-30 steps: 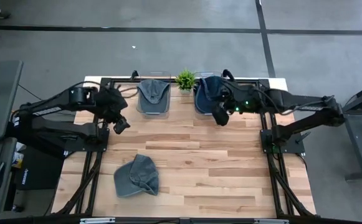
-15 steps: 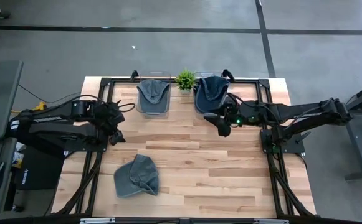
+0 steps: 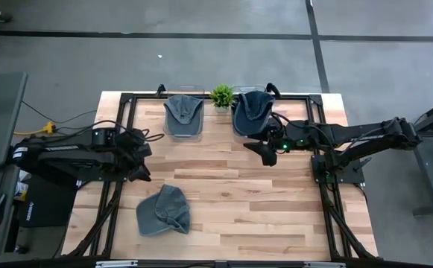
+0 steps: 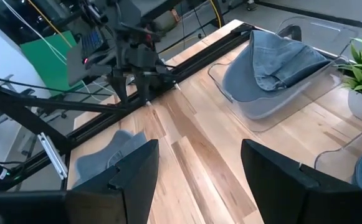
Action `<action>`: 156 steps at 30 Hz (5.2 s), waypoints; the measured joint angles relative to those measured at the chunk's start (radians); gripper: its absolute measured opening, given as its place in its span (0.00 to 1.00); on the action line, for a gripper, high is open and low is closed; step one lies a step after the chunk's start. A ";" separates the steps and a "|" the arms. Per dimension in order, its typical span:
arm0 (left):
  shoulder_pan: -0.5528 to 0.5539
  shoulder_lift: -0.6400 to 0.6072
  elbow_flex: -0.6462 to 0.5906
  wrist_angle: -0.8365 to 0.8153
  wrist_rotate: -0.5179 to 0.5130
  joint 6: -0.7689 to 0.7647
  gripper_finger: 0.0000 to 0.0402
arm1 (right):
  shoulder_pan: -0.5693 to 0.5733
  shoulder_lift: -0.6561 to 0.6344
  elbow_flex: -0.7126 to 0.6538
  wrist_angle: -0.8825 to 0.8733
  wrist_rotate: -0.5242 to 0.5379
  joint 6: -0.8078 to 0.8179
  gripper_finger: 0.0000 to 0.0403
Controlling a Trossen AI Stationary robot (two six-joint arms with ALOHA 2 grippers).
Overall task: Pick & Place hat
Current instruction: Put the gray cap into the left transparent bin
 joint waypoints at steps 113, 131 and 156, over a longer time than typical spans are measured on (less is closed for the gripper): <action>-0.542 0.639 -0.086 0.720 -0.144 -0.309 0.00 | 0.092 0.000 0.000 -0.067 -0.114 -0.052 0.55; -0.542 0.472 -0.086 0.727 -0.245 -0.456 0.00 | 0.092 0.000 0.001 -0.110 -0.124 -0.048 0.55; -0.543 0.138 -0.085 0.719 -0.719 -0.591 0.00 | 0.088 -0.027 0.001 -0.102 -0.014 -0.014 0.55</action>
